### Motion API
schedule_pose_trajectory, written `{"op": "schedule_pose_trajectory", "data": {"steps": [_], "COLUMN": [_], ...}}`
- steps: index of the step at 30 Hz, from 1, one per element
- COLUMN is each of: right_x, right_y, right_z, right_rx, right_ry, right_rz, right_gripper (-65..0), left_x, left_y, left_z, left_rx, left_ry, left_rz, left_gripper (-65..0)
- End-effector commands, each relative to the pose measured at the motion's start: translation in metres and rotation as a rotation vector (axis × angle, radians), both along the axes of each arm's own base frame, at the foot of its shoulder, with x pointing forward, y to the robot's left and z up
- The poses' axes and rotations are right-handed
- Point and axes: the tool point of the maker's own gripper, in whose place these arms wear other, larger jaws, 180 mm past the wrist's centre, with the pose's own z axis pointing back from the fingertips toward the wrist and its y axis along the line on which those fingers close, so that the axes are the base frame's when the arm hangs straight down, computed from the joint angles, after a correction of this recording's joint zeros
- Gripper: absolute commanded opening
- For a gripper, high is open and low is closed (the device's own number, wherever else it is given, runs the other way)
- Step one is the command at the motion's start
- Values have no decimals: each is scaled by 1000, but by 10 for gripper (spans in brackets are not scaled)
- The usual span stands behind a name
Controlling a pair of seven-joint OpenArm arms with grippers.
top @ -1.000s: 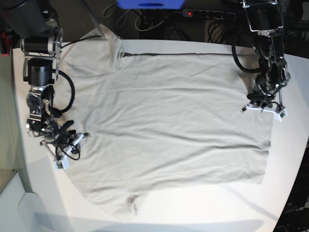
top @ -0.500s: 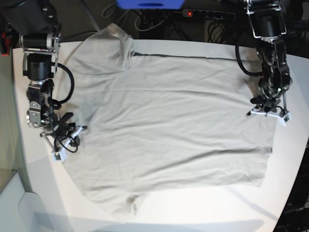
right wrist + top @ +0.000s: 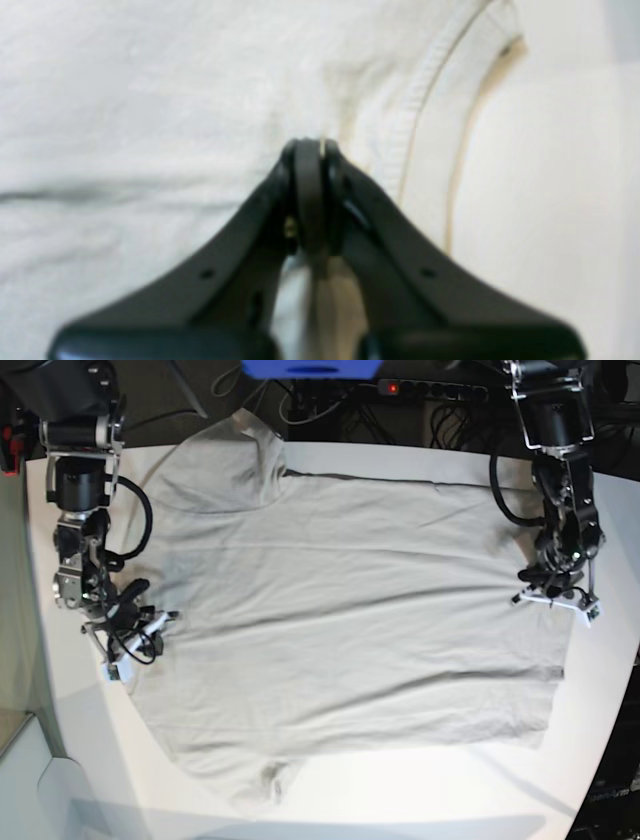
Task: Layout the t-shirt on the table in an organized manner, then fold the t-shirt properly
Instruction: 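Grasp the shirt sides with both grippers and pull outward, then drag the shirt's shoulder corners away from the hem with both grippers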
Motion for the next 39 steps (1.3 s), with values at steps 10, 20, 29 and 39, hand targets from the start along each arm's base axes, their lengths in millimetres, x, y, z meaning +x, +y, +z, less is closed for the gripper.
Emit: {"op": "schedule_pose_trajectory", "data": {"steps": [10,20,29,39], "right_x": [1,-34,-90,-142], "right_y": [-9,-8,-7,0], "right_z": [61,129,132,114], "right_rx": [-115,-160,-178,-211], "right_ry": [-139,-211,-179,-97], "right_rz": [24,-68,-127,-105], "right_gripper": [-636,-635,-502,-352], "left_x": [13,21,-9,-87], "left_y": [2,-9,0,21], "left_z": [30,89,114,105], "left_rx": [22,84,102,144], "left_ry": [-61,-218,-287,-186], "left_rz": [-2,-54,13,-6], "left_gripper": [-650,-650,-426,-193]}}
